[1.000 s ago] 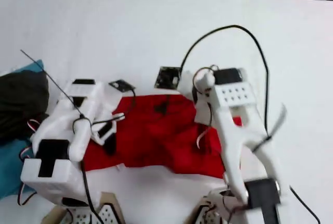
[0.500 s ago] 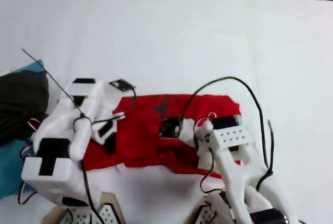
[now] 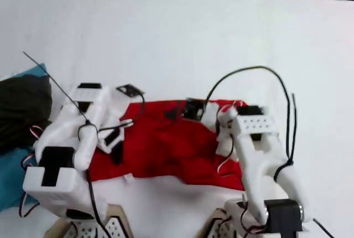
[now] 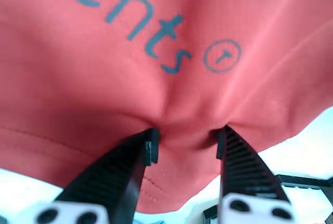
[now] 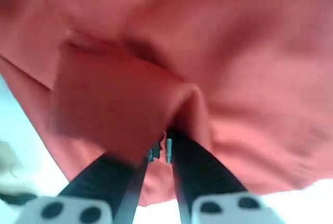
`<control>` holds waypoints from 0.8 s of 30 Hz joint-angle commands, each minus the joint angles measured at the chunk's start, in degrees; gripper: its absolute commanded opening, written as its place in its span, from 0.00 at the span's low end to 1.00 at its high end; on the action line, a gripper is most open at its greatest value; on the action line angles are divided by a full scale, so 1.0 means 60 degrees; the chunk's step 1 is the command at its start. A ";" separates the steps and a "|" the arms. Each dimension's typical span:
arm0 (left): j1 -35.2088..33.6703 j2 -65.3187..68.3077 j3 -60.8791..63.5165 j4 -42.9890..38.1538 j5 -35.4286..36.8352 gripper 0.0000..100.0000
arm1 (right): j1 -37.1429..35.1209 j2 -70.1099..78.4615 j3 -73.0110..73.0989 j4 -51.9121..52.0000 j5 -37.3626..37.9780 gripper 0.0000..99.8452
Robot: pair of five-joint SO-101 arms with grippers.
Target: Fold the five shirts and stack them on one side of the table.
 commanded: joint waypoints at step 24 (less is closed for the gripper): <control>0.0059 0.0029 -0.0081 -0.0015 0.0044 0.21 | 0.0696 0.4681 -0.7282 0.1253 -0.0410 0.14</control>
